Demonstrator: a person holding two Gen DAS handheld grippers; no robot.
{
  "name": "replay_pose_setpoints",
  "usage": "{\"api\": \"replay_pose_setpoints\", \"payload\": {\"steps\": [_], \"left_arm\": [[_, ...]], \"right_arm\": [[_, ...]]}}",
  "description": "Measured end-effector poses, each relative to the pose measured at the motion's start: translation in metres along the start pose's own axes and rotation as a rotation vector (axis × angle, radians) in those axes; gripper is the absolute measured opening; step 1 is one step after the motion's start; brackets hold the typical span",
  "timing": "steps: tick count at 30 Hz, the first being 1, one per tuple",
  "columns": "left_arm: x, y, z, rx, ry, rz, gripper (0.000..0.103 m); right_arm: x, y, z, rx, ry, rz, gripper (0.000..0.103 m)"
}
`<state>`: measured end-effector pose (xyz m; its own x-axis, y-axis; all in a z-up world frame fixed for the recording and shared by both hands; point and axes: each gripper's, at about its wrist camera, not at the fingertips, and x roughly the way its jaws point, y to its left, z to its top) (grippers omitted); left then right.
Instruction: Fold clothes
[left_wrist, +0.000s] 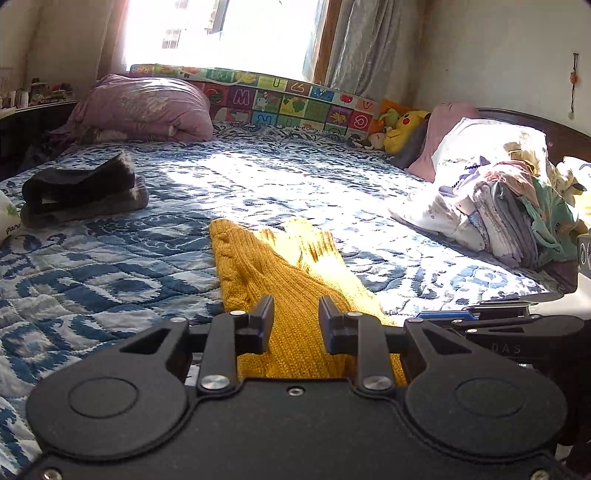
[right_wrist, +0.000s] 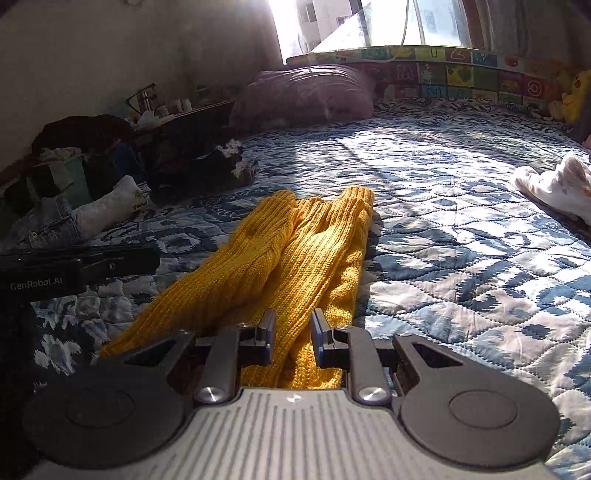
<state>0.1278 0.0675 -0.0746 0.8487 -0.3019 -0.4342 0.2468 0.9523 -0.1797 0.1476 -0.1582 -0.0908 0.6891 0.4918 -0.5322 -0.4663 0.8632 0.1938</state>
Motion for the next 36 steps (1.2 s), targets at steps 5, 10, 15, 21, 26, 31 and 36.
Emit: {"api": "replay_pose_setpoints", "payload": {"steps": [5, 10, 15, 21, 26, 31, 36], "left_arm": [[0.067, -0.012, -0.02, 0.144, 0.223, 0.035, 0.023], [0.071, 0.006, -0.024, 0.044, 0.232, 0.019, 0.023], [0.052, 0.008, -0.013, -0.017, 0.241, -0.007, 0.024], [-0.018, 0.049, -0.022, -0.338, 0.191, -0.022, 0.063], [-0.043, 0.077, -0.067, -0.678, 0.248, -0.125, 0.065], [-0.04, 0.079, -0.097, -0.817, 0.284, -0.166, 0.065], [-0.031, 0.077, -0.101, -0.895, 0.276, -0.187, 0.065]], "right_arm": [[0.031, 0.014, -0.014, -0.08, 0.071, -0.041, 0.023], [0.035, 0.009, -0.017, -0.06, 0.08, -0.04, 0.024], [0.018, 0.0, -0.01, 0.039, 0.071, 0.0, 0.026], [-0.031, -0.044, -0.036, 0.353, 0.07, 0.063, 0.047], [-0.042, -0.07, -0.088, 0.728, 0.093, 0.229, 0.059], [-0.034, -0.077, -0.11, 0.951, 0.069, 0.322, 0.057], [-0.028, -0.08, -0.126, 1.099, 0.024, 0.38, 0.056]]}}
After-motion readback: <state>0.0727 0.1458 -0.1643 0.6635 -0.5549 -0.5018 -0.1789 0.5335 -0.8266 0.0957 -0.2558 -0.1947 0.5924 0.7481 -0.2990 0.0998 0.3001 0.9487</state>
